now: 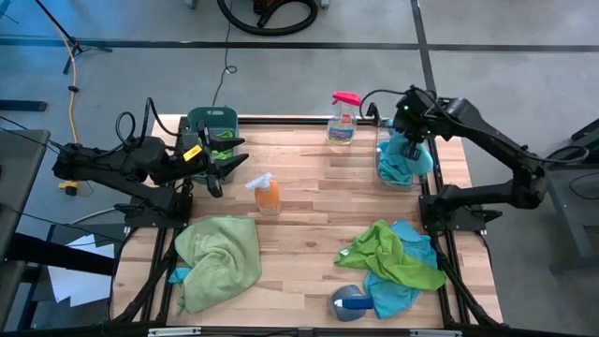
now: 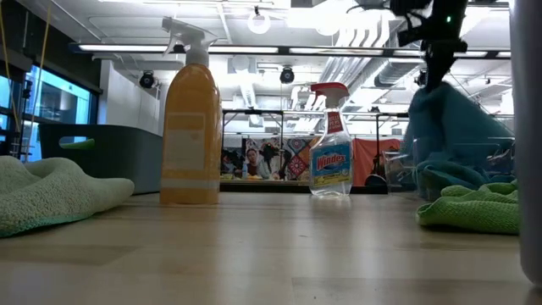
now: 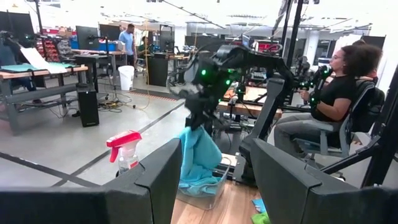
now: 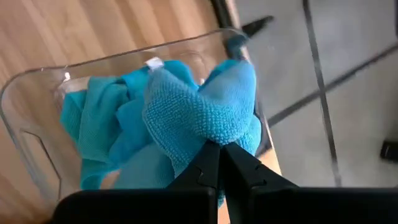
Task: Sort microfiber towel by color & place in baskets
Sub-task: Put the blue microfiber towel into the transparent bin
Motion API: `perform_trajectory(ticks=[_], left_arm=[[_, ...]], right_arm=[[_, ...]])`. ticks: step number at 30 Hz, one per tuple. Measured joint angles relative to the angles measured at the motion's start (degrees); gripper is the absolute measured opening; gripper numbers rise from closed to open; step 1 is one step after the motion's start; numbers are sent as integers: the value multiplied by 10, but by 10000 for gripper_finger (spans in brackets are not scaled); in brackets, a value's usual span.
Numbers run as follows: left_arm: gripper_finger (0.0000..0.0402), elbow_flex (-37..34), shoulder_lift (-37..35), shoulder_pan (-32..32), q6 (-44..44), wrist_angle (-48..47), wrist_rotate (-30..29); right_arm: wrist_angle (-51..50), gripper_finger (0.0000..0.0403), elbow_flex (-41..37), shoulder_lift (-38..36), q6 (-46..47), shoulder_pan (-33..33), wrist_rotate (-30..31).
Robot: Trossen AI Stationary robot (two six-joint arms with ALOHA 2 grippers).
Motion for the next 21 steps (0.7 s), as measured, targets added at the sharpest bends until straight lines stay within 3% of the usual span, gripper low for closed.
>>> perform_trajectory(ticks=[6,11,21], left_arm=[[182,0,0,0,0,0,-5],[182,0,0,0,-9,0,-6],[182,0,0,0,-25,3,-20]], right_arm=[[71,0,-71,0,-40,0,-61],[126,0,-79,-1,-38,0,-105],[79,0,-96,-7,-26,-68,-76]])
